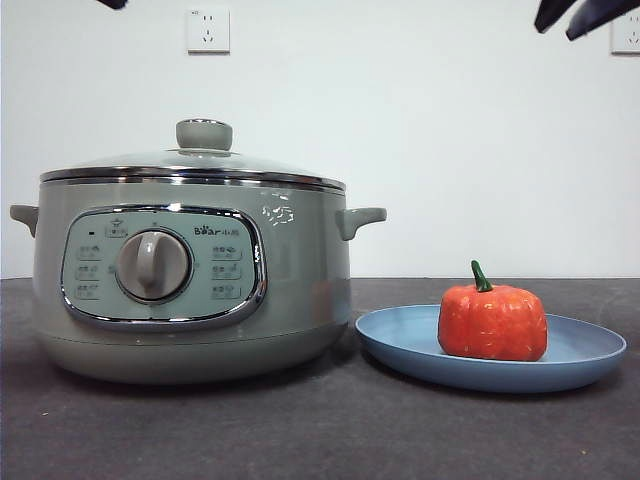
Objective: Take the pumpkin out from the steamer,put the pumpkin in the blue plate,close the lid
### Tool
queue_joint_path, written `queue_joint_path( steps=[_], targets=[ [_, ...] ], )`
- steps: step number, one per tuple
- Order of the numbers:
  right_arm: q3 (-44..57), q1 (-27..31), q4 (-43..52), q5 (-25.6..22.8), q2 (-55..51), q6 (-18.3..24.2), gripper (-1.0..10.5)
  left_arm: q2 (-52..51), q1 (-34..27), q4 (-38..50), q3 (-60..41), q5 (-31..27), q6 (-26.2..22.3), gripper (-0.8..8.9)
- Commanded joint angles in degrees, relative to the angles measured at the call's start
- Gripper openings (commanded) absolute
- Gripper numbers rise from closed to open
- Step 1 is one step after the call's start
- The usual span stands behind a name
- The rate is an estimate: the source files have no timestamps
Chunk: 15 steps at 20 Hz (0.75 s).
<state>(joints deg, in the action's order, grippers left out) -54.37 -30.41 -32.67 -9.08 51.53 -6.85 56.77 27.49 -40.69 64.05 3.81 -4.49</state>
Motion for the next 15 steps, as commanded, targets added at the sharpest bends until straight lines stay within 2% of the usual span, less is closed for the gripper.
queue_joint_path(
  steps=[1,3,7,9,10,14,15],
  targets=[
    [2.5,-0.3,1.6,-0.2,-2.6,0.5,-0.2,-4.1,-0.2,3.3,-5.3,-1.6,-0.2,-0.09],
    [5.3,-0.7,2.9,-0.3,-5.3,0.8,-0.2,-9.3,-0.2,6.6,-11.3,-2.4,0.0,-0.09],
    [16.3,-1.8,13.2,-0.3,-15.4,0.4,-0.2,-20.3,-0.2,11.3,-22.9,-5.1,0.5,-0.09],
    [19.9,-1.9,15.2,-0.4,-19.2,-3.3,-0.2,-24.3,-0.2,12.7,-25.6,-4.9,2.7,-0.08],
    [19.9,-1.8,14.8,-1.1,-19.4,-4.7,-0.2,-24.4,-0.2,12.7,-25.4,-5.0,4.4,-0.07],
    [19.8,-1.8,14.6,-8.3,-19.4,-5.2,0.0,-24.1,-0.2,12.3,-25.4,-5.3,4.7,-0.03],
    [19.8,-1.8,14.4,-8.7,-19.4,-5.2,0.0,-23.8,-0.2,12.1,-25.4,-5.1,4.7,-0.03]
  ],
)
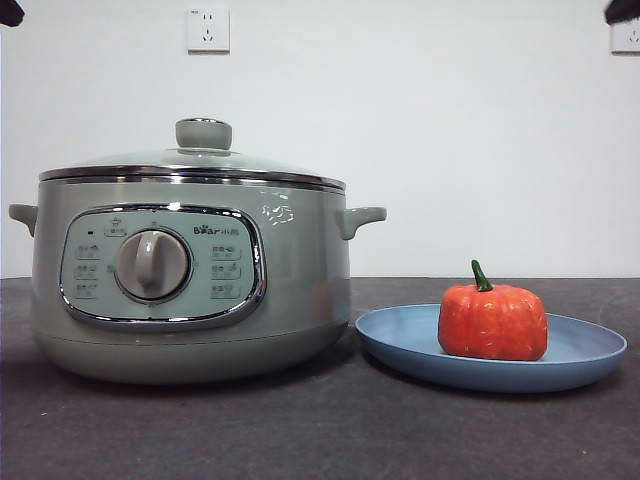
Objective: Take the pumpkin out from the steamer,put the pumpkin in the blue plate,close the lid
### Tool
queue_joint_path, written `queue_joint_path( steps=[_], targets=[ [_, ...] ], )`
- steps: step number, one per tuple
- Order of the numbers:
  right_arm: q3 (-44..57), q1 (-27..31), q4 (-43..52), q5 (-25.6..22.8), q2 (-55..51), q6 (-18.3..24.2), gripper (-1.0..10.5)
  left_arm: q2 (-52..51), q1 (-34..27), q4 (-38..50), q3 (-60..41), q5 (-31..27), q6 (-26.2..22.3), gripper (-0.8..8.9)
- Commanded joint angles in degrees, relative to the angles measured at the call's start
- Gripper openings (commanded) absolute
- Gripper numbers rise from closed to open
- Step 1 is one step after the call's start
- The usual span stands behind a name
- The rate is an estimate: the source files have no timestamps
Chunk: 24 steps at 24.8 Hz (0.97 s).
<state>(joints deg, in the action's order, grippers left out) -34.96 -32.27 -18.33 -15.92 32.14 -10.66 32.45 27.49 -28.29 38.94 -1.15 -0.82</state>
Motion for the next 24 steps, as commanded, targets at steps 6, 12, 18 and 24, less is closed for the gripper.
queue_joint_path(
  steps=[6,12,18,24],
  targets=[
    [0.4,0.0,-1.9,-3.7,0.0,-1.4,0.0,1.5,-0.2,-0.5,-0.3,-0.2,1.0,-0.03],
    [0.4,0.0,-1.9,-3.9,0.1,-1.4,0.0,1.4,0.0,-0.5,-0.3,-0.2,1.0,-0.03],
    [0.4,0.0,-1.9,-4.0,-0.1,-1.4,0.0,-11.0,-3.6,-5.7,-0.4,0.2,-1.4,-0.03],
    [0.3,0.0,-1.9,-3.9,-0.1,-1.4,0.0,-24.8,-13.2,-1.9,-5.1,-0.8,-1.0,-0.03]
  ],
)
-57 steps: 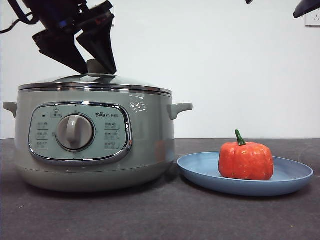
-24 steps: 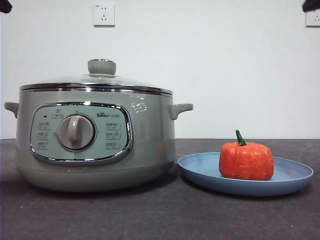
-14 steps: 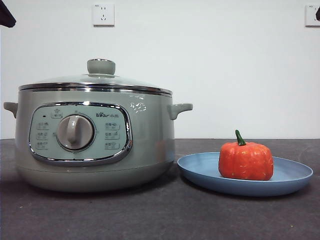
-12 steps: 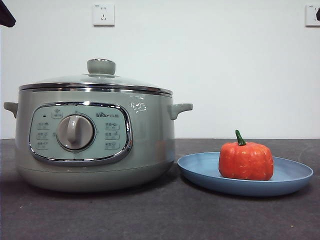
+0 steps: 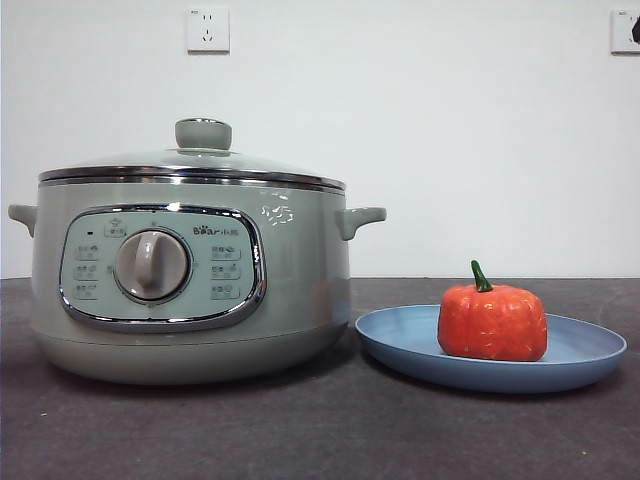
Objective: Take the pumpkin out from the steamer,put the pumpkin in the blue plate,close the lid
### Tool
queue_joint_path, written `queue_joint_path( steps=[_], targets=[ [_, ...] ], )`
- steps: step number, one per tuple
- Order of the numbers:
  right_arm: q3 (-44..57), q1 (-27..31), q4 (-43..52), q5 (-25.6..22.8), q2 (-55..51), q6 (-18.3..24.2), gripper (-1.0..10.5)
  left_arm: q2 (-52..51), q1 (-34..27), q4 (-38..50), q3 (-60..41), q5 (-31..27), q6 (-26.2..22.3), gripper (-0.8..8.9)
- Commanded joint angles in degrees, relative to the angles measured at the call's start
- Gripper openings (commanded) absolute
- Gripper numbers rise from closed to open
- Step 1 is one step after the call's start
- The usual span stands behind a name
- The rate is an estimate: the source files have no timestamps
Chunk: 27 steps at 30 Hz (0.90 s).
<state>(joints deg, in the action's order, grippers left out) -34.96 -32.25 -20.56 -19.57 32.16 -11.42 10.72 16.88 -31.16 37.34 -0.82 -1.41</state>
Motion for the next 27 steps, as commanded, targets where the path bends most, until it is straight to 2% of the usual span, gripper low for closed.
queue_joint_path(
  steps=[1,7,14,19,27],
  targets=[
    [0.3,0.0,0.3,-0.3,-0.1,-0.6,0.0,-4.7,-3.8,1.9,-5.2,-2.2,-0.9,-0.03],
    [0.3,0.0,0.3,-0.3,-0.1,-0.6,0.0,-10.6,-10.5,11.8,-20.1,-1.9,-1.8,-0.03],
    [0.3,0.0,0.2,-0.3,-0.1,-0.6,0.0,-10.6,-12.5,23.3,-35.3,-0.2,-1.4,-0.03],
    [0.3,0.0,0.1,-0.3,-0.1,-0.6,0.0,-10.6,-12.5,20.7,-37.1,0.0,0.9,-0.03],
    [0.3,0.0,-1.9,-0.3,-0.1,-0.6,0.0,-10.6,-12.5,20.6,-37.1,-0.3,0.9,-0.03]
  ],
)
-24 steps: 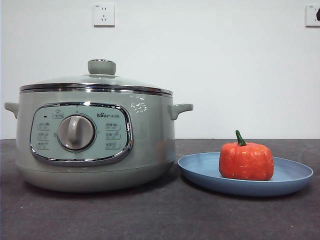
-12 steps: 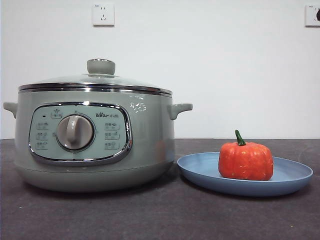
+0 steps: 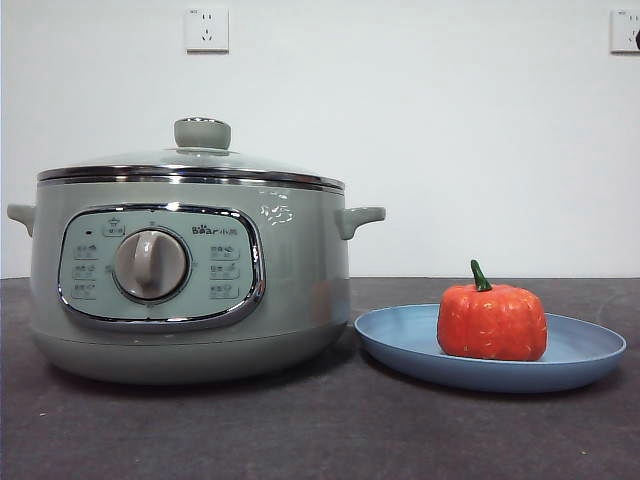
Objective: Take the pumpkin out from the steamer,put the pumpkin in the blue plate,close the lid
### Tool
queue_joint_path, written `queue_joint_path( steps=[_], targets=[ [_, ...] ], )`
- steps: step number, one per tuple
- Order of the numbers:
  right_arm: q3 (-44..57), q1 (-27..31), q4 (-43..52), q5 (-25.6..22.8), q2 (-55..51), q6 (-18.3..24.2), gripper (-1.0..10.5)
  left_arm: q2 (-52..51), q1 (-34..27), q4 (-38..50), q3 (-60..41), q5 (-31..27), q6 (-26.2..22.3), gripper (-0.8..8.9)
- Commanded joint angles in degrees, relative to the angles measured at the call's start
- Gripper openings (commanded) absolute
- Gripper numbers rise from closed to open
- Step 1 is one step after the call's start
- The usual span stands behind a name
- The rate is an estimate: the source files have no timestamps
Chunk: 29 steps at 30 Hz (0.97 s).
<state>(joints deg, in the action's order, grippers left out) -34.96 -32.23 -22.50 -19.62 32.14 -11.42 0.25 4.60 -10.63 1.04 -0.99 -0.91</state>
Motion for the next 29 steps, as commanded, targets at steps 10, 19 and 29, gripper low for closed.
queue_joint_path(
  steps=[10,19,29],
  targets=[
    [0.3,0.0,-0.1,-0.2,-0.1,-0.6,0.0,-0.2,-0.2,0.1,-0.8,-0.2,0.4,-0.03],
    [0.3,-0.1,-0.3,-0.2,-0.1,-0.5,0.0,-0.2,-0.2,0.1,-0.8,-0.2,0.4,-0.03],
    [7.7,14.7,-5.6,4.5,-20.2,6.5,0.0,-0.2,-0.2,0.1,-0.8,-0.2,0.4,-0.03]
  ],
)
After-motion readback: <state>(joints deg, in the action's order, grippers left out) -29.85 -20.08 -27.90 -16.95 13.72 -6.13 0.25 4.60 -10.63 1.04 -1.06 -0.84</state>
